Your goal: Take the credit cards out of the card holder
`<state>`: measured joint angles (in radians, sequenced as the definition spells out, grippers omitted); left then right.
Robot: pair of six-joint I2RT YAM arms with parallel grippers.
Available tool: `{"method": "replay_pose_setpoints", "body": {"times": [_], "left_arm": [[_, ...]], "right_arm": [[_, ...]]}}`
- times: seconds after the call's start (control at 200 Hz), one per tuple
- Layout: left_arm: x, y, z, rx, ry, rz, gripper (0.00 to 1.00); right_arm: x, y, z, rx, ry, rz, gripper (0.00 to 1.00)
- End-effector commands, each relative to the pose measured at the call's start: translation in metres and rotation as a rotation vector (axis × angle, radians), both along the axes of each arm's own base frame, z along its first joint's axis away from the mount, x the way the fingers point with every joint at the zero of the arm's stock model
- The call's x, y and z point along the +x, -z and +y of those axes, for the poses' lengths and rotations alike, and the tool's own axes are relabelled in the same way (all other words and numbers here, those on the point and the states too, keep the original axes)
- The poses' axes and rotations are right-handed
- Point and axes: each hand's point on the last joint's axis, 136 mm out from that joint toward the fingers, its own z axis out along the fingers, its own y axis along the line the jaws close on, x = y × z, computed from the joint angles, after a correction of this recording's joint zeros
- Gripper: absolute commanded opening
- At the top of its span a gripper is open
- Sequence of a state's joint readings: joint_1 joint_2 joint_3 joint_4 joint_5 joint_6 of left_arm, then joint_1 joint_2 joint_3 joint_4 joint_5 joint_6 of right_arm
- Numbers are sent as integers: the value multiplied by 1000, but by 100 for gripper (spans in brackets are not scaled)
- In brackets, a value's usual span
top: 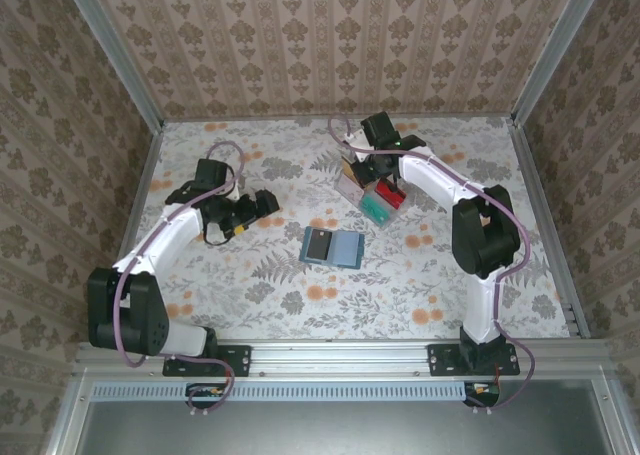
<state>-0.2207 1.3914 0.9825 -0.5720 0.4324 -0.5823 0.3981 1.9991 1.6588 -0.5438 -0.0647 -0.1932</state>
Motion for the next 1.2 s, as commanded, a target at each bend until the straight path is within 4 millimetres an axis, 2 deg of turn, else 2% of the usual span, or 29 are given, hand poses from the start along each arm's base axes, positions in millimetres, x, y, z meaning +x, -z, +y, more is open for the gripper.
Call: {"method": "replay_pose_setpoints", "body": {"times": [0.0,0.19,0.445,0.845,1.055,1.19], "left_arm": [[2,1,-1,-13,3,8,100],[1,-1,-1,-17,6,3,100],[-2,1,-1,-21,3,4,100],[-4,3,-2,-26,8,7,100],[-3,4,-2,-31,8,6,100],[-3,4,-3,-34,6,6,100]], "right_arm": [[6,4,-6,-58,1,-3,0],[8,20,-8,-89,-4,20,0],[6,29,-12,-128,-20,34,0],[-12,7,-20,-100,-14,5,0],[-12,7,-20,-101,-20,7,0],[-8,17,-18,-106,-22,28,0]]}}
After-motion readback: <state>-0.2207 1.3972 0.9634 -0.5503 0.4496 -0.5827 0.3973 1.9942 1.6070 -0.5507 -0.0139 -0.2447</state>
